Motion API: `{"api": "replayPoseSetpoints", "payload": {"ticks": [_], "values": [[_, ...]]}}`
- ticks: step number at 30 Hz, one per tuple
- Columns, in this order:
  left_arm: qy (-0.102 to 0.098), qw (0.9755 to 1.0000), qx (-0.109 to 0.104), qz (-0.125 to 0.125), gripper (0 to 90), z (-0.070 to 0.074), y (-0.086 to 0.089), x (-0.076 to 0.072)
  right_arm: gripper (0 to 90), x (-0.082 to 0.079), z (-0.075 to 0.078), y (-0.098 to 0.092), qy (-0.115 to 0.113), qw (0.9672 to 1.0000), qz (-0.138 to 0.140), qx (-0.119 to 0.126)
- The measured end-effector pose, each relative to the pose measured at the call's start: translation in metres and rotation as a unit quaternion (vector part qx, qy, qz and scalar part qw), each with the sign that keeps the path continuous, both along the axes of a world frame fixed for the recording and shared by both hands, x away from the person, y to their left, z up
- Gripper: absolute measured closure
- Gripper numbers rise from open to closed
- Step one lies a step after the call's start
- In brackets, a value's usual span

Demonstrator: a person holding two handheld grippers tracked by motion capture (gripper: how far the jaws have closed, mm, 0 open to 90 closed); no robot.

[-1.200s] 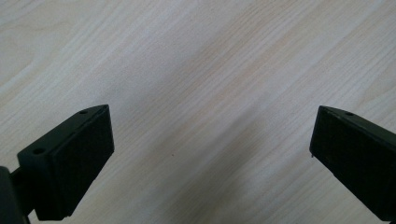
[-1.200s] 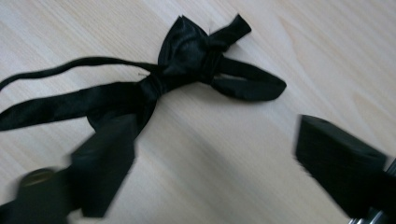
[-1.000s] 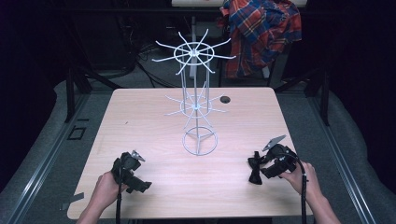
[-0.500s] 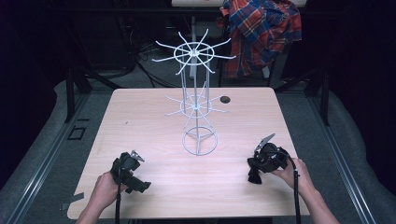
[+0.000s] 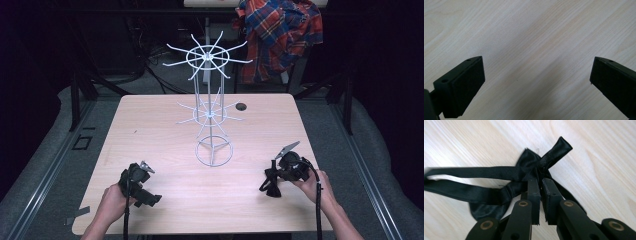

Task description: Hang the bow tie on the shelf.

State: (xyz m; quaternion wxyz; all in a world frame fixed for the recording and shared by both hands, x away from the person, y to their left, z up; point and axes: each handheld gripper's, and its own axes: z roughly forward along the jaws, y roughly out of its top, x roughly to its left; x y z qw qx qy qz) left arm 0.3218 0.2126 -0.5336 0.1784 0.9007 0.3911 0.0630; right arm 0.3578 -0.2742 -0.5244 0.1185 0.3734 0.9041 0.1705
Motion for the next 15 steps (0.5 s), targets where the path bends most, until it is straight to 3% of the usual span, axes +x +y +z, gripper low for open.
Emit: {"api": "replayPoseSetpoints", "payload": {"ticks": [4, 9, 11, 15], "values": [[0.001, 1.0000, 0.000, 0.000, 0.0, 0.000, 0.000, 0.000, 85.8, -0.001, 0.008, -0.004, -0.005, 0.9989, -0.014, 0.044], [0.001, 1.0000, -0.001, 0.000, 0.0, 0.000, 0.000, 0.000, 86.0, -0.003, 0.017, -0.006, -0.013, 0.9968, -0.020, 0.076], [0.001, 1.0000, -0.001, 0.000, 0.0, 0.000, 0.000, 0.000, 86.0, -0.003, 0.019, -0.007, -0.014, 0.9966, -0.022, 0.078], [0.001, 1.0000, -0.002, 0.000, 0.0, 0.000, 0.000, 0.000, 86.0, -0.007, 0.028, -0.008, -0.027, 0.9936, -0.026, 0.107]]}}
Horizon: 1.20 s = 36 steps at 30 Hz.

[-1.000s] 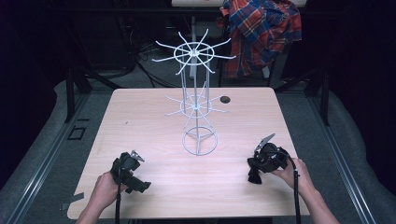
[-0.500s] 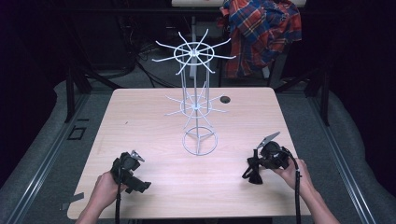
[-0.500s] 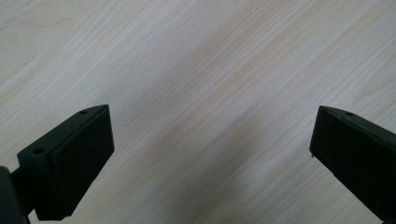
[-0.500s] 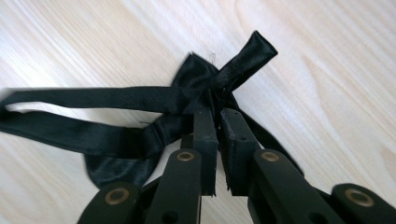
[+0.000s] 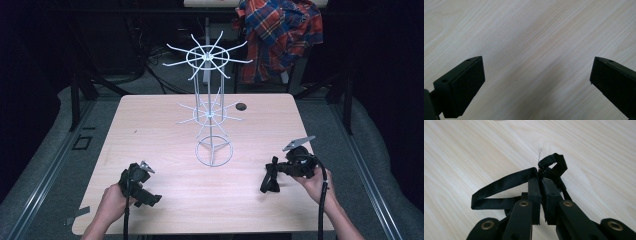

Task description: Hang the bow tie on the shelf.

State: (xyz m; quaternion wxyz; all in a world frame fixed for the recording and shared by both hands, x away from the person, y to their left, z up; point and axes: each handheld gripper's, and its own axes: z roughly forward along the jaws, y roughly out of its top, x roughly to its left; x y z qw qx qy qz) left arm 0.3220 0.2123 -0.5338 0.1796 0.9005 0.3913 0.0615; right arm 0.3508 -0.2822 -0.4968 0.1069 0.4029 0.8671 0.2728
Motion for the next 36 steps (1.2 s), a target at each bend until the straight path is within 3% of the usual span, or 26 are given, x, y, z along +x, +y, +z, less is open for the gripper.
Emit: {"api": "replayPoseSetpoints", "payload": {"ticks": [14, 36], "values": [[-0.002, 1.0000, 0.002, 0.000, 0.0, 0.000, 0.000, 0.000, 86.2, -0.011, 0.025, 0.006, -0.029, 0.9983, 0.001, 0.050], [-0.001, 1.0000, -0.002, -0.002, 0.0, 0.001, 0.001, 0.000, 86.3, -0.016, 0.049, 0.020, -0.058, 0.9964, -0.001, 0.062]]}}
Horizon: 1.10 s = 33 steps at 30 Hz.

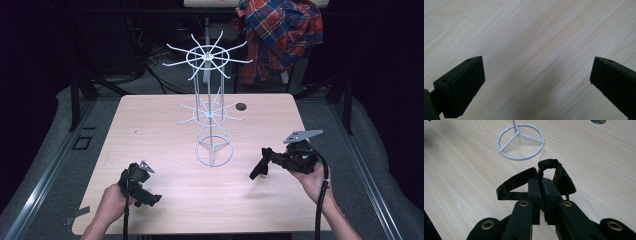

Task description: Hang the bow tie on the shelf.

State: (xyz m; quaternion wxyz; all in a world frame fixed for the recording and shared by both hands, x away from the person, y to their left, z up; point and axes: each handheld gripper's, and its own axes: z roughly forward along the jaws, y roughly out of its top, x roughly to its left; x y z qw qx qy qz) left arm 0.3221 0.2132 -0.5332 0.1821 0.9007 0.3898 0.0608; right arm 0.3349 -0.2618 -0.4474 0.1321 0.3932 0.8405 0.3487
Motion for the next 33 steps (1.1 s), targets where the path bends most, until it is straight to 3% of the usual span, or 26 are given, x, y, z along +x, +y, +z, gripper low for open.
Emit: {"api": "replayPoseSetpoints", "payload": {"ticks": [14, 33], "values": [[-0.002, 1.0000, 0.002, 0.001, 0.0, 0.000, -0.001, -0.001, 86.3, 0.006, 0.018, 0.013, -0.016, 0.9997, 0.003, 0.018], [0.003, 1.0000, 0.001, 0.000, 0.0, 0.000, 0.000, 0.000, 86.4, 0.029, 0.035, 0.023, -0.038, 0.9984, -0.007, 0.042]]}}
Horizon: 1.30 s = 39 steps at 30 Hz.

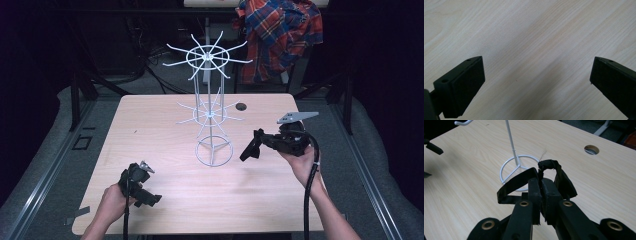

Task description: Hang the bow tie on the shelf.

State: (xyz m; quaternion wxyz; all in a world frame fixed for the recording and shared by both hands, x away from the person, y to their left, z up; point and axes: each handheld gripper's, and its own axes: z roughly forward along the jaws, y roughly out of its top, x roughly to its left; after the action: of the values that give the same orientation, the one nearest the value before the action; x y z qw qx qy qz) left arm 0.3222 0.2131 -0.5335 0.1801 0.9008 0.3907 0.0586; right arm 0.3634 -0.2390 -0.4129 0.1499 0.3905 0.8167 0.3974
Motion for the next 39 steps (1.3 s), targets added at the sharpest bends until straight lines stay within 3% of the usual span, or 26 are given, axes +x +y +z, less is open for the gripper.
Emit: {"api": "replayPoseSetpoints", "payload": {"ticks": [23, 39], "values": [[0.002, 1.0000, -0.004, 0.001, 0.0, -0.001, 0.001, 0.001, 86.4, 0.014, 0.013, 0.006, -0.020, 0.9997, -0.004, 0.014], [0.000, 1.0000, -0.005, 0.000, 0.0, -0.001, 0.000, 0.001, 86.4, 0.021, 0.034, 0.017, -0.036, 0.9992, 0.002, 0.014]]}}
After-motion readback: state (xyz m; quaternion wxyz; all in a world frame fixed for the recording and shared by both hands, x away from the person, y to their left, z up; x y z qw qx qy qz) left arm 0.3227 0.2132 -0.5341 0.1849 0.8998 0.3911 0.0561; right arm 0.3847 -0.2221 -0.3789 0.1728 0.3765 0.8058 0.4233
